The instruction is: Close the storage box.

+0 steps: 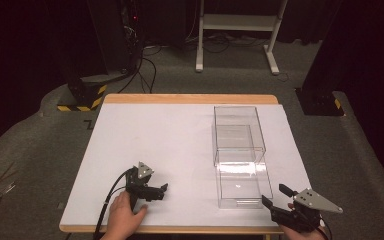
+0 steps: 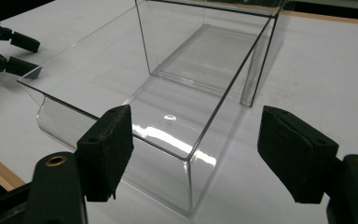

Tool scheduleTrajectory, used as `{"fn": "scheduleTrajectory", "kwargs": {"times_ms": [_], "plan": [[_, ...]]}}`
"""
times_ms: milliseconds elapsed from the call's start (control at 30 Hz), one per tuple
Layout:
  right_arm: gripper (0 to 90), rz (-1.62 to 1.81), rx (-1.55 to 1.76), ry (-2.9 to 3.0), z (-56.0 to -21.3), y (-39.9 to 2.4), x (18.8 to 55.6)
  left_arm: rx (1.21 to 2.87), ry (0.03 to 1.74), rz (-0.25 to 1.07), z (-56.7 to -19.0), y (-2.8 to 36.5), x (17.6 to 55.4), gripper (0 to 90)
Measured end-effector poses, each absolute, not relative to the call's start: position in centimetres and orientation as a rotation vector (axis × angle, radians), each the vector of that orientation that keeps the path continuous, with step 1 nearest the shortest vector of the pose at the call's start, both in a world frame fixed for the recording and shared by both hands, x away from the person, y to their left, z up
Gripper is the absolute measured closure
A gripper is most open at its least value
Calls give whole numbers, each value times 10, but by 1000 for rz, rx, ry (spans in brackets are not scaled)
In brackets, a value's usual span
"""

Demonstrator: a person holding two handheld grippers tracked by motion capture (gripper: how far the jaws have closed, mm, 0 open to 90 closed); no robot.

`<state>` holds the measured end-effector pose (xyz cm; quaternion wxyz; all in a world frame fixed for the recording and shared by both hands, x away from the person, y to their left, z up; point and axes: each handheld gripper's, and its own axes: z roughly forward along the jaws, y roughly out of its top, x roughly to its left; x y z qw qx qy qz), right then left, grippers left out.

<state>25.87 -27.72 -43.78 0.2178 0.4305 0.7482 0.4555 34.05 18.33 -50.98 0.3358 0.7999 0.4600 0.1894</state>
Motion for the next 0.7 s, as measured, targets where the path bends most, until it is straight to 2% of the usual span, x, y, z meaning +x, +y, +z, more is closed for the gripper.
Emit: {"fn": "scheduleTrajectory", "kwargs": {"times_ms": [700], "plan": [[257, 1277, 1207, 2036, -440, -274, 275, 2086, 1199, 494, -510, 183, 341, 6]]}}
